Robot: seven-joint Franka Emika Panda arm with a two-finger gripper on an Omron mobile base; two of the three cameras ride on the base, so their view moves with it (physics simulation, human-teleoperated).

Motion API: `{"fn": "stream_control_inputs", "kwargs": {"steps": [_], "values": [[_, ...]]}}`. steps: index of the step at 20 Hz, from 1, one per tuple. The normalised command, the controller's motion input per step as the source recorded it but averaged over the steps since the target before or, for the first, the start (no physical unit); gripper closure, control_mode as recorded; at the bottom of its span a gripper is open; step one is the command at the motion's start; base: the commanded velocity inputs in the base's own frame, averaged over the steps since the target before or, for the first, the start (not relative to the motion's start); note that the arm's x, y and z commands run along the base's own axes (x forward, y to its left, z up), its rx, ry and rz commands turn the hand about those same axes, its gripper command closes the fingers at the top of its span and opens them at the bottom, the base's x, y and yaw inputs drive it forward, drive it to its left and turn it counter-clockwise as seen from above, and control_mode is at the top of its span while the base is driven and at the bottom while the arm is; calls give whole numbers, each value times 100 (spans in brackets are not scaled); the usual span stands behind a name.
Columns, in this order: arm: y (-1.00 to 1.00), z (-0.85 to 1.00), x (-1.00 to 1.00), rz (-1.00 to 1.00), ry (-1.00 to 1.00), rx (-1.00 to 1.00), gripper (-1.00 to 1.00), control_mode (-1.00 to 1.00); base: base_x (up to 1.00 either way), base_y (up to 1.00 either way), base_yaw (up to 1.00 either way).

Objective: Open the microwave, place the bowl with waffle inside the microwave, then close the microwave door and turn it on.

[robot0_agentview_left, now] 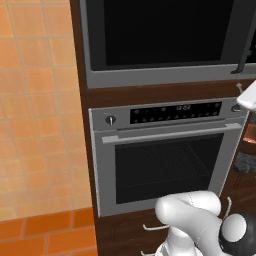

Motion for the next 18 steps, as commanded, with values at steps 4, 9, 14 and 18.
{"fn": "stream_control_inputs", "kwargs": {"steps": [4, 9, 14, 18], "values": [[3, 15, 58, 0, 14, 14, -100, -100, 0, 0, 0], [1, 17, 33, 2, 9, 11, -100, -100, 0, 0, 0], [34, 1, 14, 13, 10, 2, -100, -100, 0, 0, 0], [58, 0, -7, 19, 5, 0, 100, -100, 0, 0, 0]]}}
